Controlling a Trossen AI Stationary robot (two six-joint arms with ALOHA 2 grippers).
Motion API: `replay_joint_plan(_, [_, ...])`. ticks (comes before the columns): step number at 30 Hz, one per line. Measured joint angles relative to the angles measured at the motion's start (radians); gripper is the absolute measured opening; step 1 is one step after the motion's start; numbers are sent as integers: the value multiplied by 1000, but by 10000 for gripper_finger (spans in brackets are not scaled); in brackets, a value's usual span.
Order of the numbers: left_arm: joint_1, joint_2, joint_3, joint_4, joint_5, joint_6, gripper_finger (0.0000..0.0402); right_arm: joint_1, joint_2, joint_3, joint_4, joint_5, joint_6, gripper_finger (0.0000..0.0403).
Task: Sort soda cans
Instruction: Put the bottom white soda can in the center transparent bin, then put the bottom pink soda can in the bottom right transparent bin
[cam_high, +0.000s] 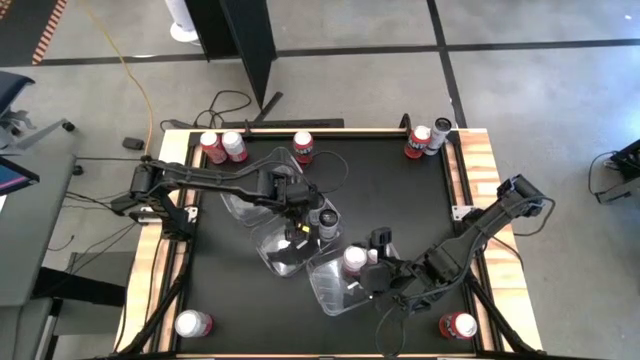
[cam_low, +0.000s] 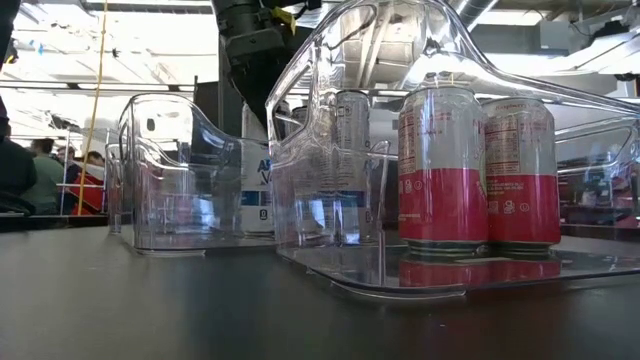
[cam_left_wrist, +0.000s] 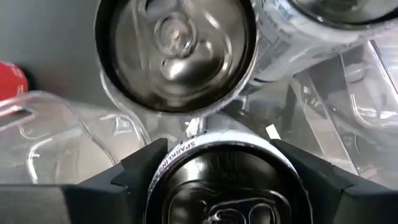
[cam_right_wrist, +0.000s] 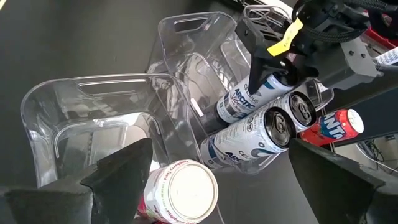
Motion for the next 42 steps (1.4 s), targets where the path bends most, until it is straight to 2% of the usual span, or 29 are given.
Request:
replay_joint_plan(4, [1, 1, 0, 11, -29, 11, 295, 0, 0, 0, 0, 0, 2, 395])
replay_joint_plan(16, [-11, 0, 3, 3, -28, 18, 307, 0, 0, 0, 0, 0, 2, 395])
replay_joint_plan(25, [-39, -1, 52, -26, -46, 31, 329, 0, 0, 0, 1, -9, 2, 395])
replay_joint_plan(30, [-38, -1, 67, -71, -122, 26, 330, 0, 0, 0, 0, -12, 17, 395])
replay_joint_plan(42, [-63, -2, 192, -177, -154, 26, 330, 0, 0, 0, 0, -13, 25, 395])
